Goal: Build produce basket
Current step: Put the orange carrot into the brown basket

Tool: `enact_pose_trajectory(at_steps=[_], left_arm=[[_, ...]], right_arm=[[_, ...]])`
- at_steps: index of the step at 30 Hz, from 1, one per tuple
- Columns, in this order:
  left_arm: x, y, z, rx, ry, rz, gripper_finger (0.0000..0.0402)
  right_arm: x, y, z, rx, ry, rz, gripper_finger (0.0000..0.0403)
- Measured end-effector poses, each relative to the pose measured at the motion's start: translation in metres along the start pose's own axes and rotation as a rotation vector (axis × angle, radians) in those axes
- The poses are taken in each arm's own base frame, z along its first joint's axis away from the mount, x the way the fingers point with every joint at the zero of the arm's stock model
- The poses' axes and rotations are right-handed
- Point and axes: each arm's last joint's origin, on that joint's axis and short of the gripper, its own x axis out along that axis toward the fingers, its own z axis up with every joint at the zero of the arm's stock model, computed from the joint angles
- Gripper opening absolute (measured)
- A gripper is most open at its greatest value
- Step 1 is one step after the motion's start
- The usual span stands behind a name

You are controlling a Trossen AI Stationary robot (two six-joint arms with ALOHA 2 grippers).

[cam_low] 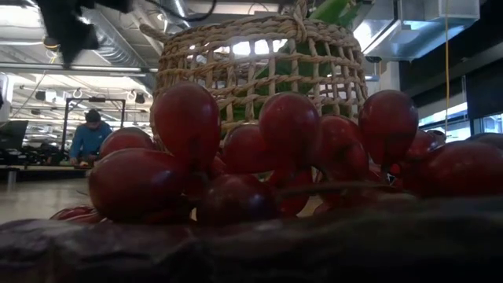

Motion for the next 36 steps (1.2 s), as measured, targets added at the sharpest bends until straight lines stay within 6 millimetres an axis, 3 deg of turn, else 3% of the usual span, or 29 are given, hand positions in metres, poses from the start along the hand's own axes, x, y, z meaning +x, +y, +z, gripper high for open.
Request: enact_pose_trajectory(at_steps=[6,11,16,25,36], left_arm=[[0.003,-0.032,-0.027,-0.449,0.151,-0.074,0.0208],[0.018,-0.061,-0.055,-0.651,0.186,0.021,0.0208],[0.039,-0.087,-0.074,-0.709,0.122,0.058,0.0208],[0.095,-0.122,-0.107,-0.740,0.168,0.143,0.0208],[0.134,-0.130,-0.129,-0.747,0.170,0.259,0.0208]], right_arm=[[0.000,0.000,0.000,-0.004,0.004,0.001,0.0097],[0.000,0.000,0.000,-0.028,0.003,0.001,0.0097],[0.000,0.000,0.000,-0.029,0.001,0.000,0.0097],[0.000,0.000,0.003,-0.032,-0.031,-0.001,0.0097],[0.000,0.000,0.005,-0.028,-0.052,-0.002,0.0097]])
